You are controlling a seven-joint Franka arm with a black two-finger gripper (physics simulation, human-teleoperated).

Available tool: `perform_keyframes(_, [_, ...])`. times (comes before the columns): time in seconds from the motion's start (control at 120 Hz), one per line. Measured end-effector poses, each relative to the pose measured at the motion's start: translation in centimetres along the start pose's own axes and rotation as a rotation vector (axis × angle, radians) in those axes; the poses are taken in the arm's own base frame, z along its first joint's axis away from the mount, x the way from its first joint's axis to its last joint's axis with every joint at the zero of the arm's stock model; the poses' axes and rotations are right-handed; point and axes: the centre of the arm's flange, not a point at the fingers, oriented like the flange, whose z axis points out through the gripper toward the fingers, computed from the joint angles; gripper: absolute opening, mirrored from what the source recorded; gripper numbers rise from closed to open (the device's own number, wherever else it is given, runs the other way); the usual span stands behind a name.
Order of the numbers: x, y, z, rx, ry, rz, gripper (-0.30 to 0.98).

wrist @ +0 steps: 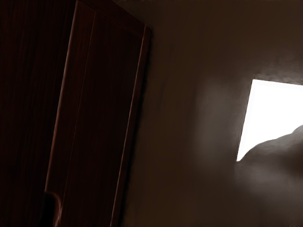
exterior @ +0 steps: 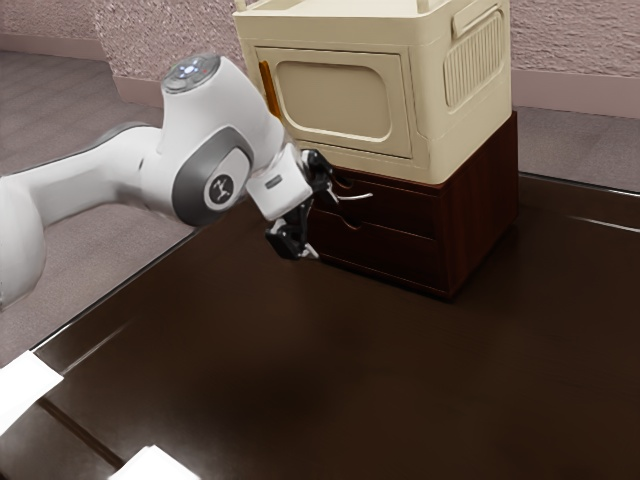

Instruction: Pull the drawer handle with one arm to open the drawer

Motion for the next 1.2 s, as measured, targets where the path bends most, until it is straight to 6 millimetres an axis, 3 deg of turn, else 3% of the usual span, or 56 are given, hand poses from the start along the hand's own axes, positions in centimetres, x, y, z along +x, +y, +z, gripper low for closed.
perform_keyframes(0.192, [-1.4, -2.4, 1.9, 0.018, 0.024, 0.015, 0.69])
perform_keyframes(0.308, [-2.2, -2.9, 3.9, 0.001, 0.028, 0.024, 0.69])
perform_keyframes(0.367, [-2.3, -2.8, 4.7, -0.008, 0.030, 0.032, 0.75])
perform_keyframes(0.55, [-3.2, -4.6, 3.8, 0.035, 0.037, 0.041, 0.68])
perform_keyframes(0.717, [-4.0, -5.1, 5.8, 0.026, 0.043, 0.041, 0.69])
perform_keyframes(0.942, [-4.4, -4.9, 7.1, 0.009, 0.042, 0.058, 0.86])
perform_keyframes(1.2, [-4.5, -5.3, 6.5, 0.024, 0.049, 0.058, 0.63])
